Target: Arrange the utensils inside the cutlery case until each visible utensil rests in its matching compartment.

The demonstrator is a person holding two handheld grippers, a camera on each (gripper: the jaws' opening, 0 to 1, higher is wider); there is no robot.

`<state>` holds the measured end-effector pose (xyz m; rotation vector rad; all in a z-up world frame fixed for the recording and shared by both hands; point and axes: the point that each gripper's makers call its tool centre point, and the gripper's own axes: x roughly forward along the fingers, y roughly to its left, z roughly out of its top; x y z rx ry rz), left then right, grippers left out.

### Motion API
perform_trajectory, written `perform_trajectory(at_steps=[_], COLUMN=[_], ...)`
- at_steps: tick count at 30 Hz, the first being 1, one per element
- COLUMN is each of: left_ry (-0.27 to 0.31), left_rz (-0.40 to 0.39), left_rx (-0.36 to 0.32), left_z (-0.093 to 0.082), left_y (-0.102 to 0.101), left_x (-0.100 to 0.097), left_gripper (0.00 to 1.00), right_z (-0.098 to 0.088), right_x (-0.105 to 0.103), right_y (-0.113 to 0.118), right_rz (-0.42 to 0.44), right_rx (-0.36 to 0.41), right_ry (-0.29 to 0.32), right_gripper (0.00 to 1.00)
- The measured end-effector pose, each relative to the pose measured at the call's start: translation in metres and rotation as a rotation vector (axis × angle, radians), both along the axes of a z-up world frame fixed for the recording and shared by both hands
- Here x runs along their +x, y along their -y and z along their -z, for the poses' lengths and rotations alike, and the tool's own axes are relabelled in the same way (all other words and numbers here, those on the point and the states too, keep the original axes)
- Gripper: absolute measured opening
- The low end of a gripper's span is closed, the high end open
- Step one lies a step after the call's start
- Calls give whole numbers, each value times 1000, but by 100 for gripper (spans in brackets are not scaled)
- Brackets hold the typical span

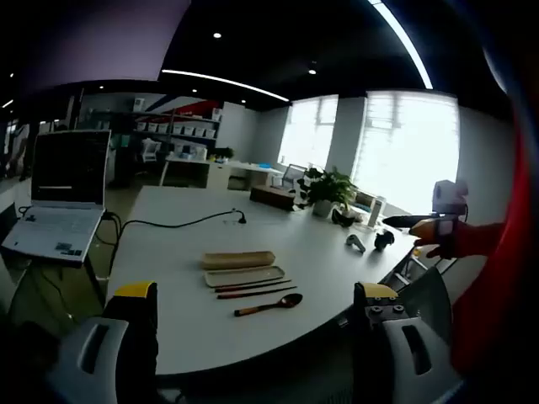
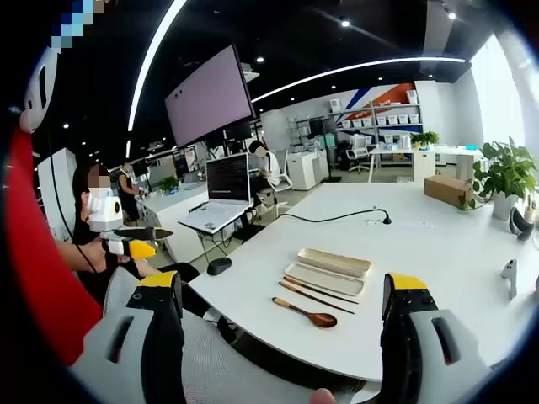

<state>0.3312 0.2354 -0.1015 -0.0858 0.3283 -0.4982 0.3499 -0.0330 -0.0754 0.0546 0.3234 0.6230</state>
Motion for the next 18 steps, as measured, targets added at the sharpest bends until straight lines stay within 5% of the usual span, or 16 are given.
perform_trajectory(at_steps=[4, 6, 10, 13, 16, 18], left_ry=[0, -1, -11, -49, -92, -90], left_rz=[10, 13, 27, 27, -1, 11], left_rx=[14, 6, 17, 91, 214, 173], left_z=[-4, -7, -6, 8, 25, 24], left_y=[2, 5, 13, 12, 1, 7], left_x=[1, 2, -1, -5, -9, -10], left_gripper=[100, 99, 96, 92, 75, 76], right_z=[11, 6, 10, 10, 17, 16], right_x=[2, 2, 3, 3, 4, 2], right_y=[6, 8, 17, 24, 29, 28], right_rz=[18, 13, 25, 54, 51, 36], right_rx=[-36, -74, -165, -185, -190, -199], right_ry=[-74, -15, 1, 13, -48, -55], right_gripper=[95, 87, 91, 74, 53, 35])
